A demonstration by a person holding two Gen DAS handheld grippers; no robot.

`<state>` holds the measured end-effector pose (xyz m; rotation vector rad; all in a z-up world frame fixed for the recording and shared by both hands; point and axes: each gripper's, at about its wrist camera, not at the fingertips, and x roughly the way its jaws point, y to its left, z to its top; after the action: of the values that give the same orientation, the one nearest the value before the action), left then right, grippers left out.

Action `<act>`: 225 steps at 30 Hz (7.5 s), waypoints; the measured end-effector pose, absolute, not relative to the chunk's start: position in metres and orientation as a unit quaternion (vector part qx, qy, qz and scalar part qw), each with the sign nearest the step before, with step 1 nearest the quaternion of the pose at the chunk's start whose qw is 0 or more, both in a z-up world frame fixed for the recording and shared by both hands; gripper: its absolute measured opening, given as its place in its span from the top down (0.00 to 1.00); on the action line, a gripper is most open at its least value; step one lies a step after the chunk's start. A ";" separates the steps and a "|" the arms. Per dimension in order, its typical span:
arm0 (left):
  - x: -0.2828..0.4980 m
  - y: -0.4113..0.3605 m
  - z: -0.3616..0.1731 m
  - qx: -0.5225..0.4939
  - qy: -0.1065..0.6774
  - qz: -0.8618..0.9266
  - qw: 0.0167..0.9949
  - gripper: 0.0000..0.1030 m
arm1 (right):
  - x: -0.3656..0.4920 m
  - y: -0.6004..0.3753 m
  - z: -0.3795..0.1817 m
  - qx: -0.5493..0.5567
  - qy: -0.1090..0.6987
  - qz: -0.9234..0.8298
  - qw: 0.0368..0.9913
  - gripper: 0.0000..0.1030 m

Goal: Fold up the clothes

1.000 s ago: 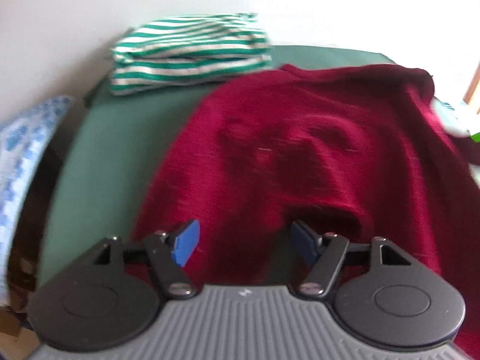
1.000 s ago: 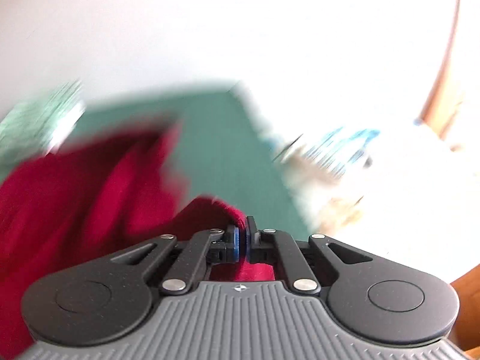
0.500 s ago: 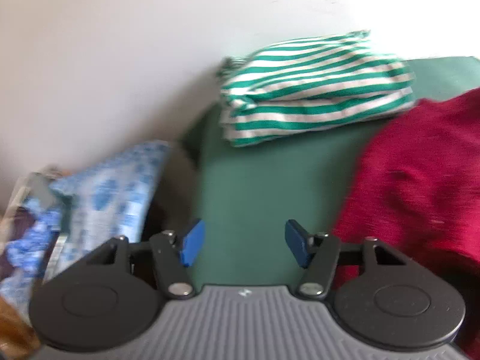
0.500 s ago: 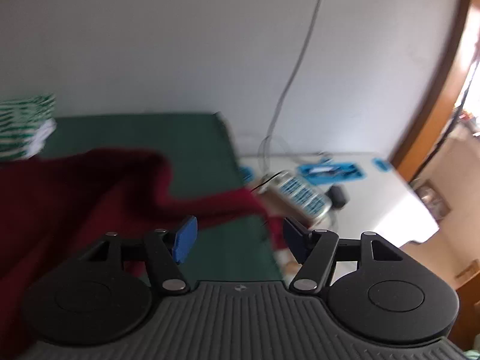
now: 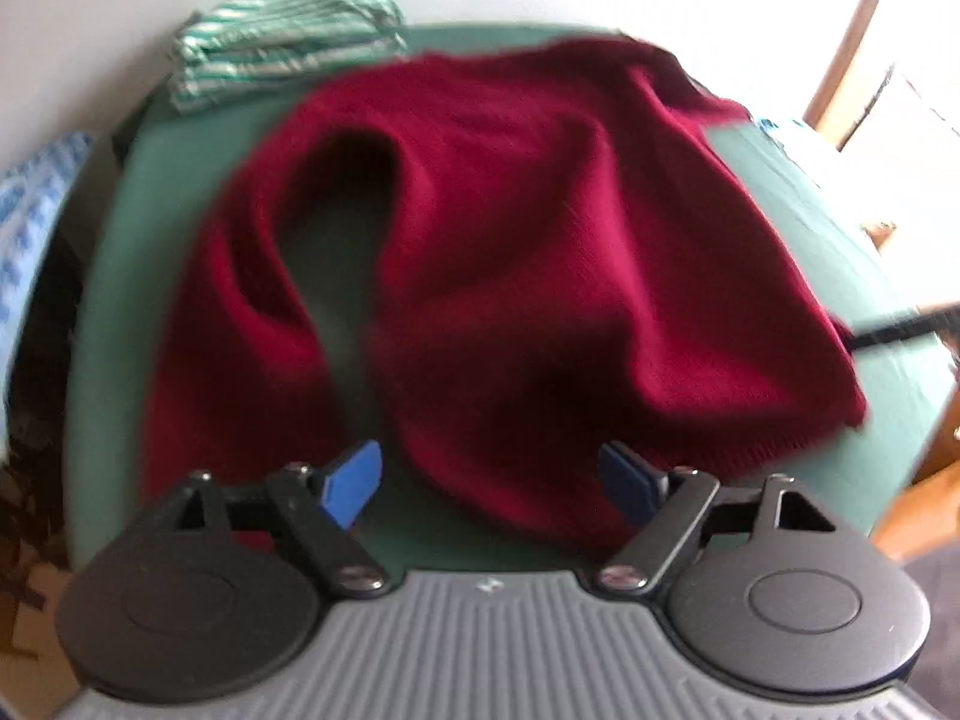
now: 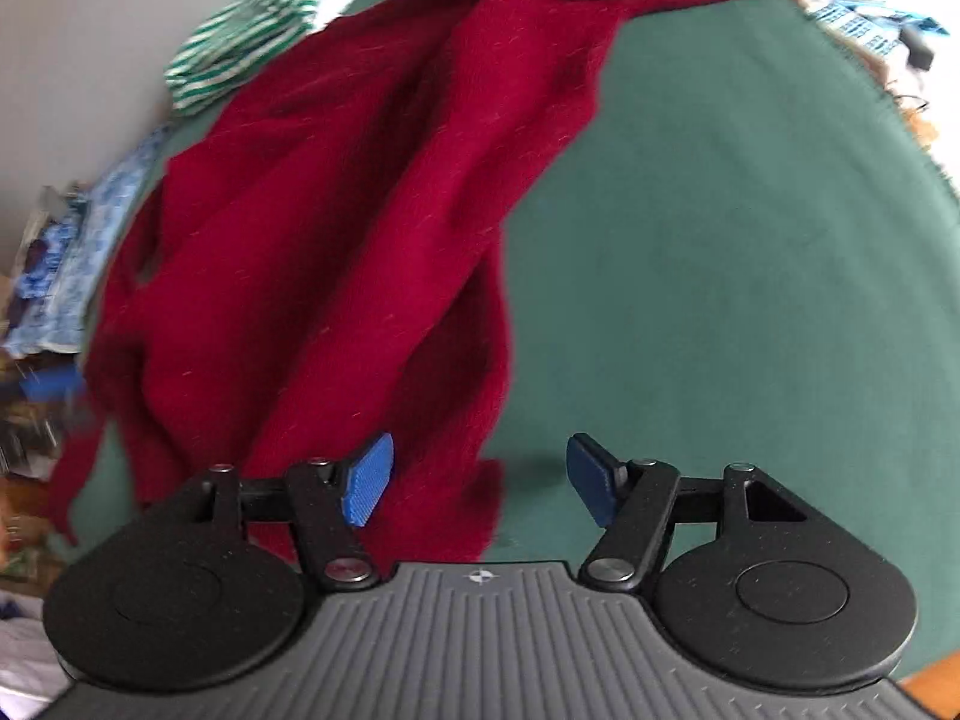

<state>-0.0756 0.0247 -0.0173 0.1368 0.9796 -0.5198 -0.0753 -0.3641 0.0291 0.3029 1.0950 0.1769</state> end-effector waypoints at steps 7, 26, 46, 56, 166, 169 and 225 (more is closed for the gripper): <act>-0.101 -0.012 -0.041 0.041 0.470 -0.208 0.857 0.16 | -0.077 -0.353 0.016 0.123 0.459 0.116 0.872 0.34; -0.147 -0.025 -0.025 -0.049 0.447 -0.120 0.885 0.89 | -0.127 -0.366 0.048 0.124 0.389 0.092 0.908 0.93; -0.207 0.010 -0.006 -0.033 0.432 -0.109 0.895 0.28 | -0.165 -0.390 0.029 0.125 0.436 0.097 0.886 0.50; -0.161 -0.003 -0.041 -0.059 0.456 -0.127 0.879 0.24 | -0.155 -0.367 0.014 0.107 0.434 0.103 0.888 0.37; -0.119 -0.045 -0.022 0.030 0.366 -0.186 0.911 0.62 | -0.163 -0.405 0.014 0.042 0.402 0.074 0.912 0.92; -0.112 -0.040 -0.035 0.026 0.385 -0.192 0.902 0.59 | -0.168 -0.412 0.016 0.033 0.402 0.058 0.913 0.93; -0.016 -0.081 -0.058 0.090 0.376 -0.116 0.915 0.15 | 0.031 -0.443 -0.005 0.168 0.380 0.028 0.909 1.00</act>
<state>-0.0162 -0.0814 -0.0581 0.1851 0.7741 -0.2396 0.0307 -0.4428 -0.0051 0.3468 0.7842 0.0577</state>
